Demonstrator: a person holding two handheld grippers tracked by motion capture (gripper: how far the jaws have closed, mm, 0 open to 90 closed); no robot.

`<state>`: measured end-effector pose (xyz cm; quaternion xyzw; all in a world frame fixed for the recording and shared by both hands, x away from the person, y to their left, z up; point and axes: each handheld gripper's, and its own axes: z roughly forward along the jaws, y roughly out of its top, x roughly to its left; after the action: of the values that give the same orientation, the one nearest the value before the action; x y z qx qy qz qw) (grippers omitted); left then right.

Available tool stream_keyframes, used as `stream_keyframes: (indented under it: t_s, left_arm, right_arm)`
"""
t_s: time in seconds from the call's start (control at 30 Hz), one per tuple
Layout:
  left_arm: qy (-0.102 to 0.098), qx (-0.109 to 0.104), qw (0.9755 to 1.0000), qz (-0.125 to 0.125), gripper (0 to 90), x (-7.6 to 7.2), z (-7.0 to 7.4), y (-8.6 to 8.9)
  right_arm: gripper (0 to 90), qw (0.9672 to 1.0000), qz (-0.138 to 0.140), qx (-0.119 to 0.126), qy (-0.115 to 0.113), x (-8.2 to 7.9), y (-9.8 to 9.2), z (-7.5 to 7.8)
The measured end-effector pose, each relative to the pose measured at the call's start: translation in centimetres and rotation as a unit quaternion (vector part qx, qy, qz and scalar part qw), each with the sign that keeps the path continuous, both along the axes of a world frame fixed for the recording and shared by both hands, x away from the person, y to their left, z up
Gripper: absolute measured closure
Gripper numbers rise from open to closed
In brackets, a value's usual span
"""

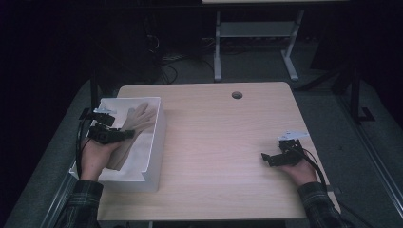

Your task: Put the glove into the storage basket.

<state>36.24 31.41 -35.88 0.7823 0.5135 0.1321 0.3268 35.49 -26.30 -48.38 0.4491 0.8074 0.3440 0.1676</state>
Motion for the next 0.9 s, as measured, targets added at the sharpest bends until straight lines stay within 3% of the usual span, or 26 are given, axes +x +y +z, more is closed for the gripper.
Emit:
stream_keyframes:
  t_s: [0.2, 0.23, 0.5, 0.77, 0.9]
  left_arm:
    - [0.008, 0.013, 0.9999, -0.002, 66.6, 0.4, -1.9, -0.3]
    - [0.015, 0.017, 0.9997, -0.003, 66.6, 0.6, -2.9, -0.3]
    - [0.032, 0.019, 0.9993, -0.001, 66.0, 0.9, -5.1, -0.4]
    - [0.047, 0.014, 0.9988, -0.004, 64.1, 0.9, -6.3, -0.2]
    - [0.058, 0.032, 0.9978, -0.011, 60.6, 1.0, -6.9, -0.5]
  right_arm:
    - [3.3, 1.0000, 0.000, 0.000, -0.001, 0.0, 0.0, 0.0]
    - [3.3, 1.0000, 0.001, -0.001, 0.001, 0.0, 0.0, 0.0]
    - [3.3, 1.0000, 0.000, 0.000, -0.001, 0.0, 0.0, 0.0]
    - [3.3, 1.0000, 0.000, 0.000, 0.000, 0.0, 0.0, 0.0]
    - [3.3, 1.0000, 0.001, 0.000, 0.001, 0.0, 0.0, 0.0]
